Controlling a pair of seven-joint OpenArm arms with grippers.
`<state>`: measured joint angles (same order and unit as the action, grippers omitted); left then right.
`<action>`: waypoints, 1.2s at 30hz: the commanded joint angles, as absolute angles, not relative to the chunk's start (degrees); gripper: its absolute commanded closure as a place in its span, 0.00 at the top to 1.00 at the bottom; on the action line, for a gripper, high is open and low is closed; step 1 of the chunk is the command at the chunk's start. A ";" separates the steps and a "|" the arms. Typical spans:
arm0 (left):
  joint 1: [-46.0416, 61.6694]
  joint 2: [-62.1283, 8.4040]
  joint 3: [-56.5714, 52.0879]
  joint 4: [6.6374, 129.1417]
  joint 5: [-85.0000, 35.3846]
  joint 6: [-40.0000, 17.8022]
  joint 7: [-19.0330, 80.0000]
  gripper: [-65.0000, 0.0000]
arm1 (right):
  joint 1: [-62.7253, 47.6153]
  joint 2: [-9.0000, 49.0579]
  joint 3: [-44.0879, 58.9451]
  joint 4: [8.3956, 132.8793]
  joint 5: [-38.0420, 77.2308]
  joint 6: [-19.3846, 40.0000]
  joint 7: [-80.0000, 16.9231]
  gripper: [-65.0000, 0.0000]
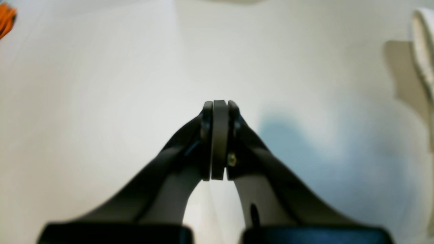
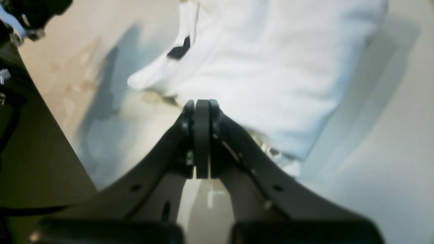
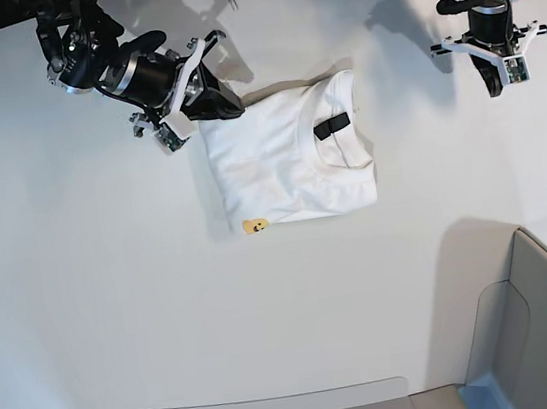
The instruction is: Layout the t-shirt on the table in an organized manner, then fold the t-shirt properly
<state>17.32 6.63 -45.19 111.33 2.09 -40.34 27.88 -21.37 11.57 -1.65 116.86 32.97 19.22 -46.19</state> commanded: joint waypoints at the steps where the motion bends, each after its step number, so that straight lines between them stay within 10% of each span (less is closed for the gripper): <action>1: 17.54 6.99 -46.73 112.04 1.54 -40.00 26.42 0.00 | -22.11 11.65 -0.66 117.93 33.98 19.47 -44.53 0.00; 36: 31.69 8.22 -57.10 107.30 2.07 -40.00 26.42 0.00 | -41.89 20.00 10.33 118.37 44.62 20.09 -44.53 0.00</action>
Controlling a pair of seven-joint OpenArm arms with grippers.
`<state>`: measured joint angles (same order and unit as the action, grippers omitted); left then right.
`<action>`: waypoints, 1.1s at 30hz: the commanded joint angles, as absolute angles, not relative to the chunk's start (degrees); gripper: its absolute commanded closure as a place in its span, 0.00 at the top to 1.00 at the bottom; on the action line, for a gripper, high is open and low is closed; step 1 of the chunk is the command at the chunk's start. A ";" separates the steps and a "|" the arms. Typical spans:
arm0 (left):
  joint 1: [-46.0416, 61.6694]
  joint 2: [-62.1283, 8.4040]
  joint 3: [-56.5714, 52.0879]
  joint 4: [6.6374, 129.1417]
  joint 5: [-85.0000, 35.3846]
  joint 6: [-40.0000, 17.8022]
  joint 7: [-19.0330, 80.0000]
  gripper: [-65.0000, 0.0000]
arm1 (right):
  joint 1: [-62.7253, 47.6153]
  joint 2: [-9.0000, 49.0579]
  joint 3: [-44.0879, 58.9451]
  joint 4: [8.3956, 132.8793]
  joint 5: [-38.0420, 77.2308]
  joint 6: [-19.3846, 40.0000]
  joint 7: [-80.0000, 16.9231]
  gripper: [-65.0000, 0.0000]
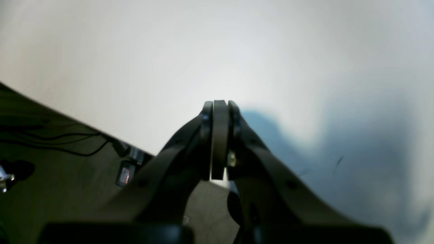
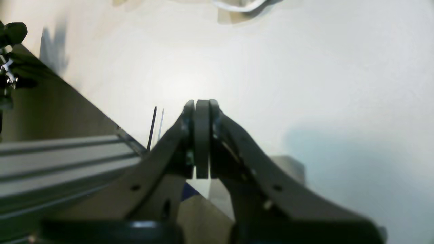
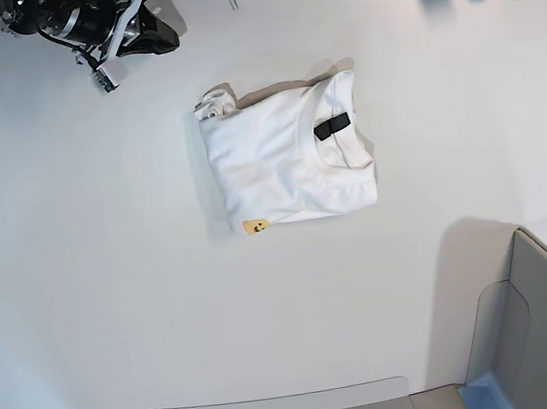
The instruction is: Layout the t-shirt on the table in an organized manner, then fold the t-shirt properly
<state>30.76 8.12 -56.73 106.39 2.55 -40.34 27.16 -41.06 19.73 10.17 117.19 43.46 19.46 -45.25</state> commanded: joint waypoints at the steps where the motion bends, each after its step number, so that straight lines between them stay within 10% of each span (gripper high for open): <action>1: 32.40 8.22 -57.10 107.30 2.07 -40.00 26.42 0.00 | -42.42 20.62 10.24 118.37 45.14 20.09 -44.53 0.00; 33: 41.80 8.22 -62.02 97.36 12.26 -40.00 26.42 0.00 | -67.82 27.12 10.24 118.02 45.41 19.56 -44.62 0.00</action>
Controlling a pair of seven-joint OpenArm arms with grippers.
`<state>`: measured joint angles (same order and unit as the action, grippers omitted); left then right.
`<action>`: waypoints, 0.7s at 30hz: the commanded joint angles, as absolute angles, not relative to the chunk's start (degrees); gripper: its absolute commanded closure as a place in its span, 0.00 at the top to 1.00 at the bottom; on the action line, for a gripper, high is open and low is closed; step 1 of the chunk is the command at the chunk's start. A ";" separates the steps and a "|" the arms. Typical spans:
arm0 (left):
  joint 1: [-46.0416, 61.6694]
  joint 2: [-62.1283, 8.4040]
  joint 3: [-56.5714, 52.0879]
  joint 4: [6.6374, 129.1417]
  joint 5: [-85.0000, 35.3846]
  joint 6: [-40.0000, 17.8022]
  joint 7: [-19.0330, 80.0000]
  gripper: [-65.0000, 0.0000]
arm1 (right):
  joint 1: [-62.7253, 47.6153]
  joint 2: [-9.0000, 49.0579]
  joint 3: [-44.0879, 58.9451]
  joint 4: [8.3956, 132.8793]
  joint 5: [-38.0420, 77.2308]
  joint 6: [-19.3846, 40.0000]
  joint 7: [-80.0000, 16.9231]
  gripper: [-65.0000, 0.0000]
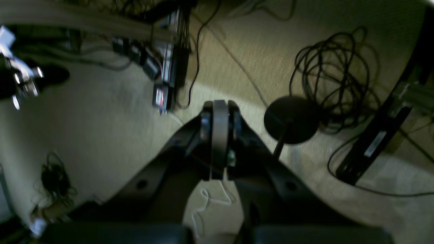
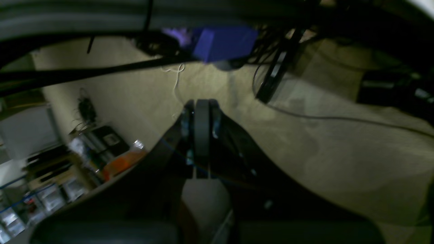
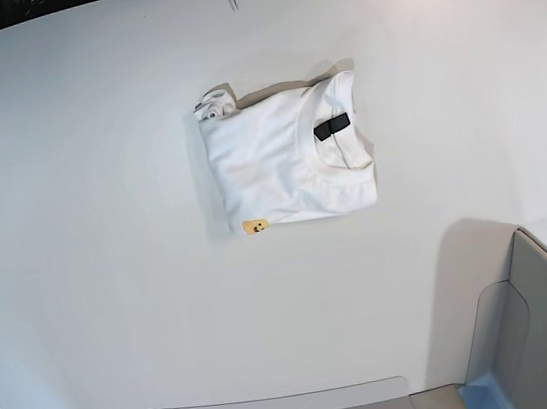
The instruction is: Layout the t-shirt on the table in an organized manner, then fold the t-shirt properly
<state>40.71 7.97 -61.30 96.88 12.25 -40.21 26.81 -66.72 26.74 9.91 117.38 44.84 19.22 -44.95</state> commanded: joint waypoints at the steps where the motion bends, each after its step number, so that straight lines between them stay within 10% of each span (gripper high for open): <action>1: 41.98 8.22 -62.02 96.13 12.26 -40.00 26.42 0.00 | -68.35 27.12 10.33 117.93 45.41 19.56 -44.62 0.00; 21: 38.90 8.22 -62.11 66.07 22.90 -40.00 7.96 0.00 | -67.56 25.01 9.80 103.16 39.16 19.82 -44.44 0.00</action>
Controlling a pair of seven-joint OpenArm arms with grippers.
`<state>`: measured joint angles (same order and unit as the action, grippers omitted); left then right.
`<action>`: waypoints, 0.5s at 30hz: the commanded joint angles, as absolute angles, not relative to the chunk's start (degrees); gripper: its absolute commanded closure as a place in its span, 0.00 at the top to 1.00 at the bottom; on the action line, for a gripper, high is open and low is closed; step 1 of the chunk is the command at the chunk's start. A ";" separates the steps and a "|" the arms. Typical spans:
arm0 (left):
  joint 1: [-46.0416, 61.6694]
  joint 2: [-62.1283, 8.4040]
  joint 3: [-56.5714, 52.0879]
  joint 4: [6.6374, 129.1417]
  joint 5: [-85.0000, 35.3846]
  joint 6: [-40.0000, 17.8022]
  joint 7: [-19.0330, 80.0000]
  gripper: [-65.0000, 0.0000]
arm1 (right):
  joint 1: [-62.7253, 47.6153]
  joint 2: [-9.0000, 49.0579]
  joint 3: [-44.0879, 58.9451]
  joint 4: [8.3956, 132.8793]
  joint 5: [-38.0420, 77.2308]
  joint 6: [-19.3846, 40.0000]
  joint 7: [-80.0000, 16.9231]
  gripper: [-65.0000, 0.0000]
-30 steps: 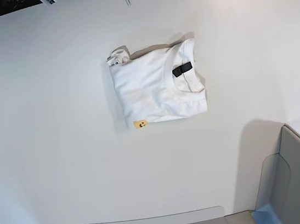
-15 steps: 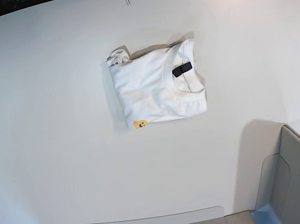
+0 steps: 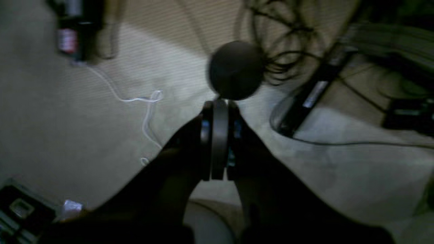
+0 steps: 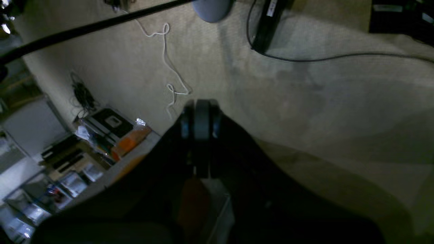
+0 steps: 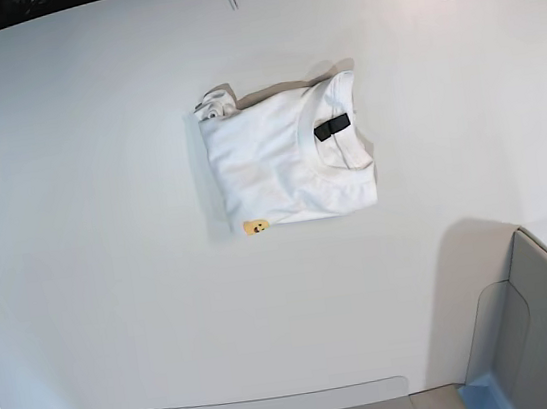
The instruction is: Layout the t-shirt on the table in an organized manner, then fold the t-shirt properly
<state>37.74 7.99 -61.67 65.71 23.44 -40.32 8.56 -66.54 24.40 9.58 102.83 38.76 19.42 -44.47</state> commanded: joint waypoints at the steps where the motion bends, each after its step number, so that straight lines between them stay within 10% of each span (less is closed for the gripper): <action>1: 38.29 8.22 -62.11 64.75 23.60 -40.00 7.08 0.00 | -67.03 25.01 9.80 101.67 38.64 20.00 -44.44 0.00; 15: 32.57 4.00 -62.02 37.49 36.62 -40.00 -10.15 0.00 | -57.19 24.22 3.03 74.15 33.36 23.87 -31.96 0.00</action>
